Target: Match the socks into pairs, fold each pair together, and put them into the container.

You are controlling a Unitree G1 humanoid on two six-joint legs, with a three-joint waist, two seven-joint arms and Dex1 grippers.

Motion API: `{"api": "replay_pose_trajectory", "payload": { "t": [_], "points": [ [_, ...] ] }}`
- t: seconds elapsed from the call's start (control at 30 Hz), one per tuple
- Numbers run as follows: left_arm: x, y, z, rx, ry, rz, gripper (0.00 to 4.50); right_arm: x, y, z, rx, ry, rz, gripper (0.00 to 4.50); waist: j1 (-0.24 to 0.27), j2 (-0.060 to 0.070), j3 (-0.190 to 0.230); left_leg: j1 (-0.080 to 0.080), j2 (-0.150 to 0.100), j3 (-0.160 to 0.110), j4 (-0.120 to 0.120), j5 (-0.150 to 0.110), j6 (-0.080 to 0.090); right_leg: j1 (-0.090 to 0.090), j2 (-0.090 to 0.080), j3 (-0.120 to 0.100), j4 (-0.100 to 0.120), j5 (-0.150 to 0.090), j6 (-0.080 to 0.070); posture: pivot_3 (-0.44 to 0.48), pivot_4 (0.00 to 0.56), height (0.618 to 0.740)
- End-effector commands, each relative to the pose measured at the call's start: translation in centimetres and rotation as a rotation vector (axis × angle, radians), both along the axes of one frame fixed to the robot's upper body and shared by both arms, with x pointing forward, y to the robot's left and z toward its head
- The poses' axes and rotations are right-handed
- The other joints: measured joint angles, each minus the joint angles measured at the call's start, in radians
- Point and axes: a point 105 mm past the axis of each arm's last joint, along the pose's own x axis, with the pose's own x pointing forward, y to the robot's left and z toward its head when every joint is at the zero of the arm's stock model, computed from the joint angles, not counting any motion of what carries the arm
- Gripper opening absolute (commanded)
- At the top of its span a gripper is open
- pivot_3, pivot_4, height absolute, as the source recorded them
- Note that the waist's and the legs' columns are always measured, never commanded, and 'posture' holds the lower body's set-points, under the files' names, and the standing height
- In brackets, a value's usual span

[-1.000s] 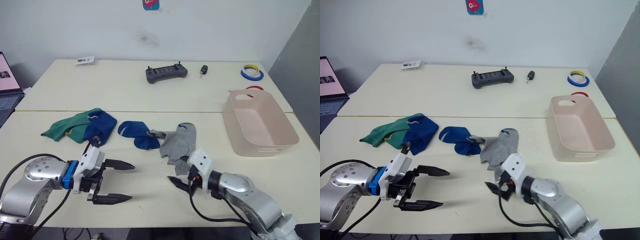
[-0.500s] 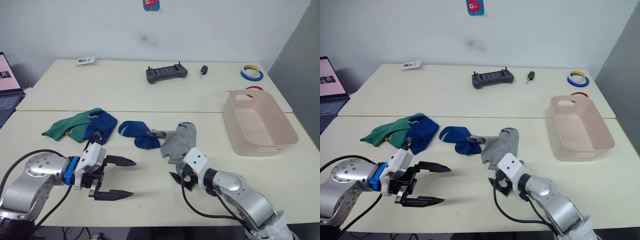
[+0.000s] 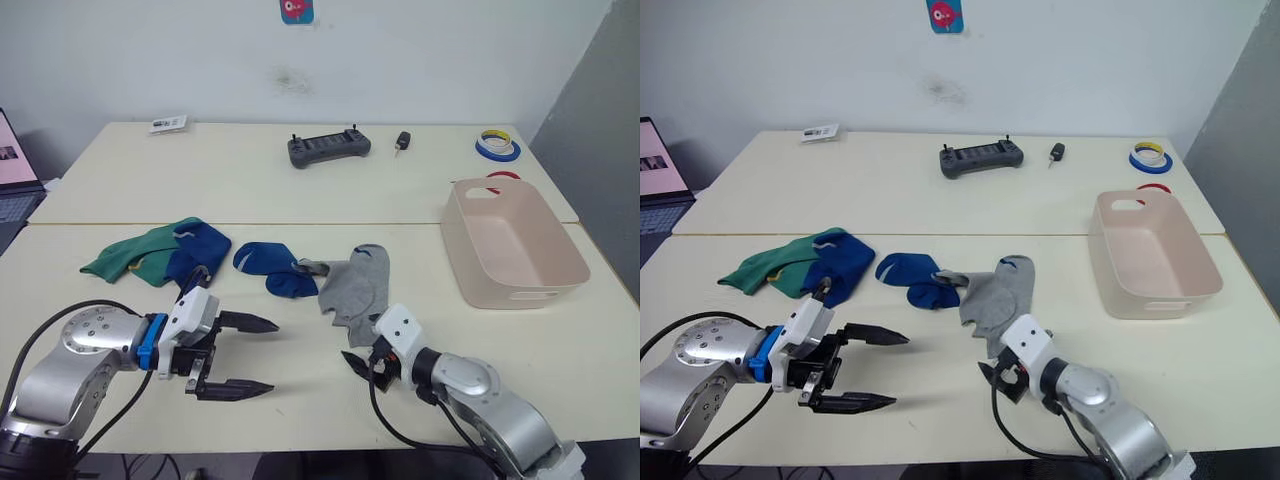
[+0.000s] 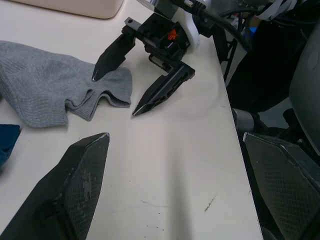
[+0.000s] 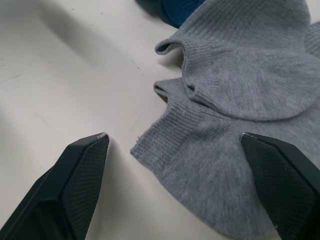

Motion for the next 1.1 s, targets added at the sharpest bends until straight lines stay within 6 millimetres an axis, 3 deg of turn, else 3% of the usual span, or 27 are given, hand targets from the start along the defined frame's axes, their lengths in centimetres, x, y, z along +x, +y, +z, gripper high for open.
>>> {"api": "replay_pose_trajectory", "payload": {
  "t": [0.03,0.13,0.23,0.5,0.6,0.77,0.97,1.1],
  "points": [
    [0.0,-0.2,0.4,-0.003,-0.03,-0.02,4.48,0.0,0.7,0.3,0.004,-0.013,0.039,4.5,0.0,0.0,0.0,0.0,0.0,0.0,0.0,0.0,0.0,0.0,0.0,0.0,0.0,0.0,0.0,0.0,0.15,0.74],
    [0.0,-0.1,0.3,-0.004,-0.031,-0.014,4.48,0.2,0.9,0.0,-0.01,0.005,0.039,4.5,0.0,0.0,0.0,0.0,0.0,0.0,0.0,0.0,0.0,0.0,0.0,0.0,0.0,0.0,0.0,0.0,0.15,0.74],
    [0.0,-0.1,0.2,-0.009,-0.032,-0.005,4.5,0.5,0.7,-0.2,-0.019,0.009,0.024,3.88,0.0,0.0,0.0,0.0,0.0,0.0,0.0,0.0,0.0,0.0,0.0,0.0,0.0,0.0,0.0,0.0,0.15,0.74],
    [0.7,0.2,0.5,-0.047,-0.048,0.054,4.5,2.1,-1.4,1.1,-0.035,-0.059,-0.042,1.13,0.0,0.0,0.0,0.0,0.0,0.0,0.0,0.0,0.0,0.0,0.0,0.0,0.0,0.0,0.0,0.0,0.15,0.74],
    [1.0,0.7,0.6,-0.05,-0.048,0.078,4.5,2.9,-2.8,2.5,-0.015,-0.094,-0.074,0.04,0.001,0.0,0.0,-0.001,0.0,0.0,0.001,0.0,0.0,0.0,0.0,0.0,0.001,0.0,0.0,0.0,0.15,0.74],
    [1.7,1.3,0.8,-0.053,-0.067,0.109,4.5,4.2,-4.5,5.7,0.092,-0.092,-0.104,0.01,0.001,0.0,0.0,0.0,0.0,0.0,0.001,0.0,0.0,0.0,0.0,0.0,0.001,0.0,0.0,0.0,0.15,0.74],
    [2.4,0.9,1.1,-0.084,-0.074,0.108,4.5,5.4,-4.9,10.0,0.246,0.004,-0.052,0.01,0.001,0.001,0.0,-0.001,0.0,-0.001,0.001,0.0,0.0,-0.001,0.0,0.0,0.002,0.0,0.0,0.0,0.15,0.74],
    [2.8,0.6,1.4,-0.103,-0.078,0.113,4.5,6.8,-5.2,12.6,0.295,-0.025,-0.065,0.01,0.0,0.001,0.0,-0.001,0.0,-0.001,0.001,0.0,0.0,-0.001,0.0,0.0,0.002,0.0,0.0,0.0,0.15,0.74]
  ]
}}
